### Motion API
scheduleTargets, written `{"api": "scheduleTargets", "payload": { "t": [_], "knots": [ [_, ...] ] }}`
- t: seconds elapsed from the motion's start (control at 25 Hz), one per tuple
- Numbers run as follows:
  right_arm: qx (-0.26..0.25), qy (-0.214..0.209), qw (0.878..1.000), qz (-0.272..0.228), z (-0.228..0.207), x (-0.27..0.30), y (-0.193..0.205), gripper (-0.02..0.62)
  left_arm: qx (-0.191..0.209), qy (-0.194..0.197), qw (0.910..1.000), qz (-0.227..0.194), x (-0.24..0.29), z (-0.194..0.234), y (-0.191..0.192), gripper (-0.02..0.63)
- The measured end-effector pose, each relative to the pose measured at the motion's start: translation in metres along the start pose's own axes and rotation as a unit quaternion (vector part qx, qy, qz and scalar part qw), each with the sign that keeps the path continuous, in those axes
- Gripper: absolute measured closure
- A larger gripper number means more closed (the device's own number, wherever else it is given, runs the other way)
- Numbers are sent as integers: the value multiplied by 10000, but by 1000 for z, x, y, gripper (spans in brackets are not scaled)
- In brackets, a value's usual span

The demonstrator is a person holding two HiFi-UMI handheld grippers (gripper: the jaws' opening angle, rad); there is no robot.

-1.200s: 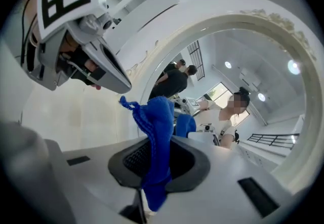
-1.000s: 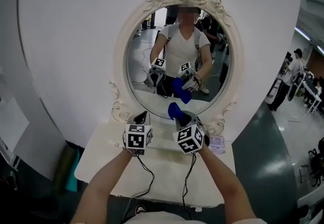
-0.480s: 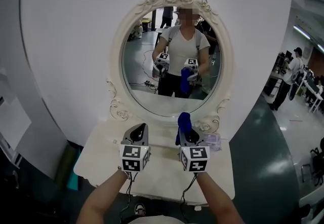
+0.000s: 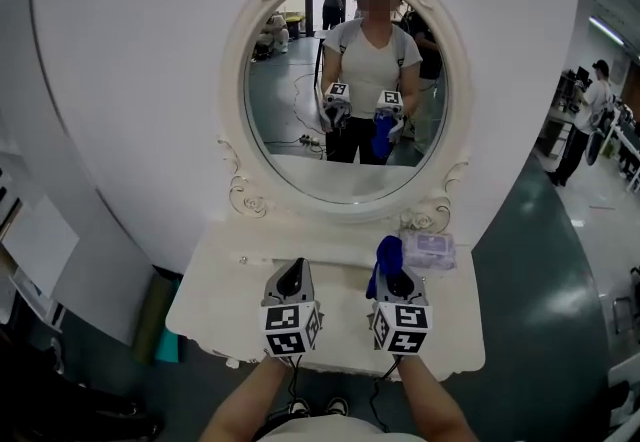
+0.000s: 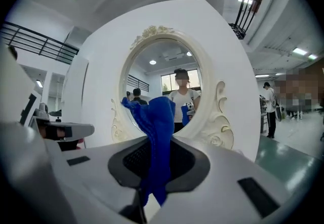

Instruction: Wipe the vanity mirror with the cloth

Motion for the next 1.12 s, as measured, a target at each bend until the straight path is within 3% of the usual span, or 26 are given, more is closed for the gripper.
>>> {"api": "scheduleTargets", "payload": {
  "t": [0.12, 0.36, 0.64, 1.12],
  "knots": [
    [191, 219, 9995, 79, -2, -6, 7, 529, -214, -78, 9996, 166, -8, 9, 11, 603],
    [608, 387, 9974, -5, 6, -9, 8, 529, -157, 78, 9995, 249, -13, 25, 12, 603],
    [586, 26, 9981, 179, 29, -2, 5, 531, -232, 221, 9994, 159, -9, 36, 7, 601],
    [416, 256, 9985, 264, 32, -8, 9, 531, -305, 242, 9989, 243, -11, 45, 11, 601]
  ]
}}
Point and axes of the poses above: the fingertips, and each gripper's own axes: x forward along the fingers, z to its left, y out of its underside, the point moved 8 cm from there along -x, backward along the fingers, and after that the axes turned 13 degrees about -z, right-handed, at the moved point
